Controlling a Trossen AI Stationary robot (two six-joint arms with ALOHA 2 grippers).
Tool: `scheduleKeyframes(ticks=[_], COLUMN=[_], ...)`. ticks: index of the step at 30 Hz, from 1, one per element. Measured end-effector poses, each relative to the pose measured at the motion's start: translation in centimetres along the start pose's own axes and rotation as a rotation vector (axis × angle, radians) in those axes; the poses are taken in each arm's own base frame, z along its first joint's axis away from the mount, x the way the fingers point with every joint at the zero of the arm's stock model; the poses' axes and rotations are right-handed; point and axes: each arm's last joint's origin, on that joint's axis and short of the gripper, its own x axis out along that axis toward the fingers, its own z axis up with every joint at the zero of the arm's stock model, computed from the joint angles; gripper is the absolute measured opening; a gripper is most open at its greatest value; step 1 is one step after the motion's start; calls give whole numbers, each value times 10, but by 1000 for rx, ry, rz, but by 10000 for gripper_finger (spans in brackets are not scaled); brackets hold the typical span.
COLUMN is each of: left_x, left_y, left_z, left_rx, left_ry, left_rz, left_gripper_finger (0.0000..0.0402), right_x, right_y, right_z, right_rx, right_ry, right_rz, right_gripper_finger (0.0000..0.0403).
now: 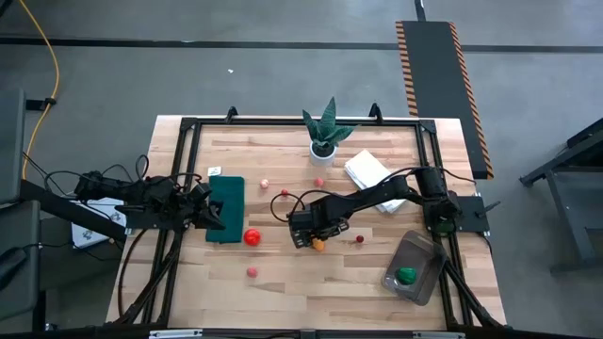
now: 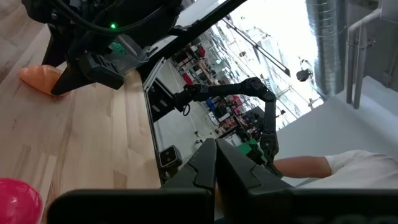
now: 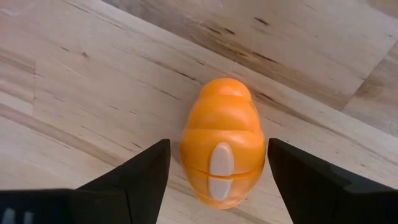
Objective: Pick and placing Produce into tupperware
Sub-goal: Put the orange croissant into the black bin
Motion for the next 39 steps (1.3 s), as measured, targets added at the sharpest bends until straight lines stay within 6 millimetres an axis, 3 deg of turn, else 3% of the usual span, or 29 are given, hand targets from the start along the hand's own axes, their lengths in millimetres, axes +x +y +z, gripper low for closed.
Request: scheduleKeyframes(ticks=[8,20,39], left_x=[0,0,0], left_y=[0,0,0], left_z=[0,0,0], left_rx=[0,0,0], left_ry=[0,0,0], left_rz=[0,1,0], left_gripper_finger=[1,1,1], right_x=[-1,-1,-1], right_y=[0,0,0], right_z=[0,0,0], right_rx=[0,-8,-8], right_ry=[0,-1,-1], right_rz=[1,2,2], right_gripper_finger=[254,207,204])
